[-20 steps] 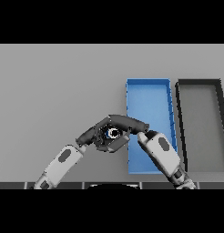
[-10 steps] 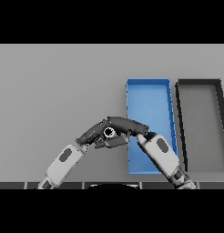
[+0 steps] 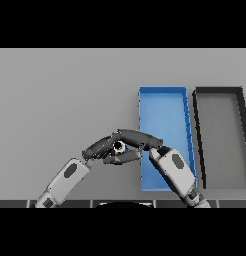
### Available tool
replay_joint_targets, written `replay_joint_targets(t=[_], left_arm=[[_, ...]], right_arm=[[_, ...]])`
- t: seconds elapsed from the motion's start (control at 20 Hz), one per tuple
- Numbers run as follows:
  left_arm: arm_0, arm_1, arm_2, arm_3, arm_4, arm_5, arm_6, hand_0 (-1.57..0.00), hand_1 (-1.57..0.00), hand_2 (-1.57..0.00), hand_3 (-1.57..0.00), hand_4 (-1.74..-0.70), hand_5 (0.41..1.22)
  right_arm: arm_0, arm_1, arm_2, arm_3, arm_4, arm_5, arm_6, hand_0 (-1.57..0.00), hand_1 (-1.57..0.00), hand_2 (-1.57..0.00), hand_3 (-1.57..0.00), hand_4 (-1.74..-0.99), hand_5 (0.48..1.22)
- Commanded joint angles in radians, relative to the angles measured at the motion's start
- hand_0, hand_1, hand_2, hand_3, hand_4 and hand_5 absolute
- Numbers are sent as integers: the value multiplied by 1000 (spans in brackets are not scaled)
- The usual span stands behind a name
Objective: Pick up the blue pipe and place it into the blue bin.
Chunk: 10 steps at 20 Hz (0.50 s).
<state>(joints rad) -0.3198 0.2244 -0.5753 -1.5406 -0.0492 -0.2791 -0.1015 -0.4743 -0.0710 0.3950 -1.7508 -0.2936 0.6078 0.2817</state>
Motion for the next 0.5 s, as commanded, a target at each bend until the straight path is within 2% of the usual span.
replay_joint_targets(t=[0.0,0.1,0.2,0.45], left_arm=[[-3,4,6,6,1,3,30,-193,-181,-163,-178,-968,849],[5,13,5,6,-11,10,45,-123,-115,-104,-114,-915,735],[4,12,15,10,1,11,60,-79,-74,-66,-72,-889,664],[-2,-6,28,20,35,5,103,-25,-23,-21,-23,-894,576]], right_arm=[[-5,2,-9,-9,-14,-1,-1,-1566,-1566,-1566,-1564,-1495,1214],[-7,17,-8,-3,6,-4,-1,-1568,-1568,-1568,-1566,-1496,1216],[-4,11,-15,-9,20,10,-12,-1569,-1569,-1569,-1568,-1495,1218],[-5,34,-38,2,3,20,3,-1570,-1570,-1570,-1570,-1489,1220]])
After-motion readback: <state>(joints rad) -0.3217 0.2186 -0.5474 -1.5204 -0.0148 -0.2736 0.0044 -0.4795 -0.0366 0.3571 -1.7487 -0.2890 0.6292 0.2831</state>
